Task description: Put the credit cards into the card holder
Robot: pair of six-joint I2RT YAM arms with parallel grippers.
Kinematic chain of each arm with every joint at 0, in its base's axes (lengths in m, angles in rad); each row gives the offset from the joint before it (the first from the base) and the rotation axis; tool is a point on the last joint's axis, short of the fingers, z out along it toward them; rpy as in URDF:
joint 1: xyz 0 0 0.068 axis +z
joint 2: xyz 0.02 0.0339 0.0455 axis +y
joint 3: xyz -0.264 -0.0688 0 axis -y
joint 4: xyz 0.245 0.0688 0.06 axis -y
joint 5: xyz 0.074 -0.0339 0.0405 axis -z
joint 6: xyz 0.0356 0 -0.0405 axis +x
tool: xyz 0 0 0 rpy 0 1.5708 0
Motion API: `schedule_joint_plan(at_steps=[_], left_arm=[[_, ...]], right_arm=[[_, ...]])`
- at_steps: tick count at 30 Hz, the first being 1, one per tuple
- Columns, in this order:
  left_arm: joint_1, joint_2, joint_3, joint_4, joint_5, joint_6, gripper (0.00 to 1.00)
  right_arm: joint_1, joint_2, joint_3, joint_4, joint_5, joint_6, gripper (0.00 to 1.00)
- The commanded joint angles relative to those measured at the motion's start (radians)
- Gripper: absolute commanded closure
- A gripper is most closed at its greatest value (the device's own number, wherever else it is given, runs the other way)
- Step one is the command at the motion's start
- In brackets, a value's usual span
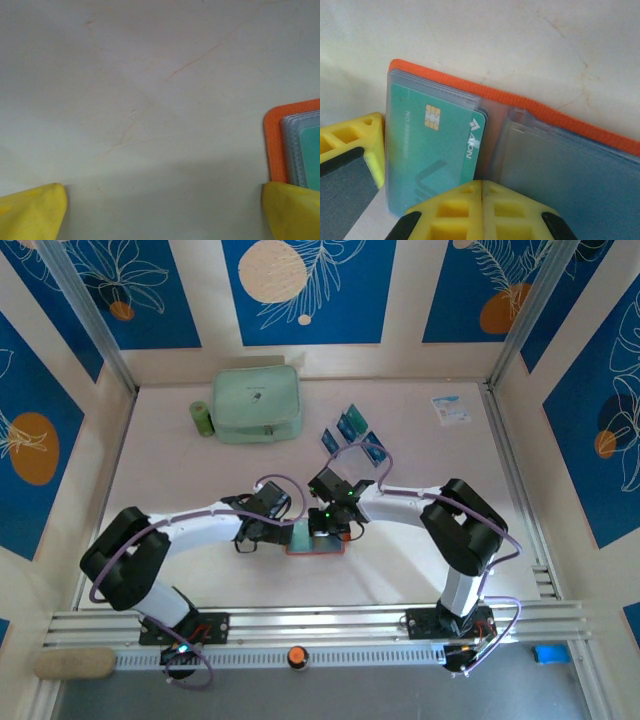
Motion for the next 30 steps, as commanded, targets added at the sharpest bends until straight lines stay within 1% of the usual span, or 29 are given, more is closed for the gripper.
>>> schedule_joint_plan(at_steps=[1, 6, 9, 12, 16, 19, 23, 30], left_arm=[[0.008, -0.046, 0.033, -0.057, -0.038, -0.013, 0.0], [0.02, -0.097, 0.056, -0.09, -0.061, -0.008, 0.0], [0.03, -0.12, 0.076, -0.103, -0.069, 0.002, 0.0], [0.044, -0.142, 0.09, -0.088, -0.045, 0.014, 0.0], [0.061, -0.165, 0.086, -0.016, 0.026, 0.025, 0.0], [0.073, -0.154, 0.085, 0.037, 0.1, 0.02, 0.0], [0.084, -0.133, 0.06, 0.129, 0.203, -0.006, 0.0], [0.088, -0.105, 0.011, 0.243, 0.31, -0.038, 0.0]], right_arm=[[-0.008, -0.066, 0.009, -0.043, -0.019, -0.014, 1.0], [-0.031, -0.165, -0.023, -0.08, 0.009, -0.012, 1.0], [-0.05, -0.234, -0.06, -0.101, 0.039, -0.005, 0.97], [-0.076, -0.305, -0.111, -0.106, 0.06, 0.009, 0.95], [-0.112, -0.38, -0.178, -0.086, 0.047, 0.023, 0.94], [-0.116, -0.404, -0.204, -0.063, 0.022, 0.026, 0.95], [-0.097, -0.394, -0.21, -0.041, 0.005, 0.029, 0.98], [-0.057, -0.321, -0.2, 0.003, 0.014, 0.044, 1.0]])
